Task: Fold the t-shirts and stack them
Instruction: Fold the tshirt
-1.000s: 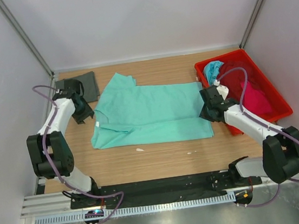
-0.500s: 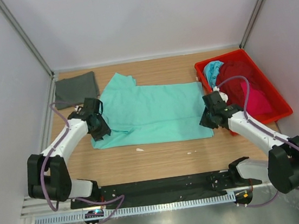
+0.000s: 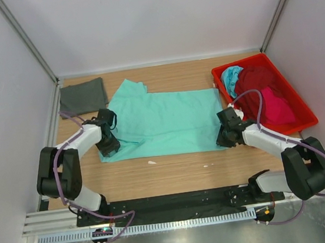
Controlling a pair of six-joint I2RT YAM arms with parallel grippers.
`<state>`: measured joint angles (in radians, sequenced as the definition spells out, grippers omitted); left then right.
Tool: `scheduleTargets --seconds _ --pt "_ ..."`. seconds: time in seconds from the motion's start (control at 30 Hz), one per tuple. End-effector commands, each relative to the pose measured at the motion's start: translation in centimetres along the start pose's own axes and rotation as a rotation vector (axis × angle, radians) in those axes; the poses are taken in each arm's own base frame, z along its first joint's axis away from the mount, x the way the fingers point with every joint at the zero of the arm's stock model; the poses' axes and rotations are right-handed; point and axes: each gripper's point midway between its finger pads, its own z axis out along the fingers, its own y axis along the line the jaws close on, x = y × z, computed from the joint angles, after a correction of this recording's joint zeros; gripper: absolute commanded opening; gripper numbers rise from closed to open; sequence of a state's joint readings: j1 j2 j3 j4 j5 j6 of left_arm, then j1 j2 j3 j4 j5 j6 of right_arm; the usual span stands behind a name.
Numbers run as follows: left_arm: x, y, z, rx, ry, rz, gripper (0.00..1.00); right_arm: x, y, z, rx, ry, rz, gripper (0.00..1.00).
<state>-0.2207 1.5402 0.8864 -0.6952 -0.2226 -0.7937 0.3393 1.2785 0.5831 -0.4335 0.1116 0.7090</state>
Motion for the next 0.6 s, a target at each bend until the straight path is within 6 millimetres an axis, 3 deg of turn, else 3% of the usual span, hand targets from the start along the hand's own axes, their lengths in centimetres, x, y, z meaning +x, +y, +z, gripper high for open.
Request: scheduleTargets --seconds 0.0,0.13,0.23,0.4,0.47,0.57 --pt "-1.3 1.1 0.6 -0.090 -0.058 -0.015 0.42 1.1 -2.2 1.2 0.098 0.014 -0.018 0.20" --pt "-1.3 1.1 0.2 -0.087 -0.053 -0.022 0.47 1.2 -1.5 0.4 0.100 -0.010 -0.046 0.19" --pt "-1.9 0.3 -1.9 -0.033 -0.056 -0.019 0.50 0.5 0.2 -1.5 0.074 -0.054 -0.089 0.20" --pt "-5.5 -1.3 -7.6 0.085 -0.179 -0.031 0.57 -0.3 3.6 -5.0 -0.028 -0.113 -0.113 0.22" --pt "-6.3 -2.6 -8.8 0.158 -0.200 -0.019 0.59 -0.8 5.2 -6.0 -0.072 -0.142 -0.133 0.24" --pt "-6.0 -4.7 -9.1 0.258 -0.162 -0.019 0.59 -1.8 6.9 -6.8 -0.113 -0.182 -0.178 0.27"
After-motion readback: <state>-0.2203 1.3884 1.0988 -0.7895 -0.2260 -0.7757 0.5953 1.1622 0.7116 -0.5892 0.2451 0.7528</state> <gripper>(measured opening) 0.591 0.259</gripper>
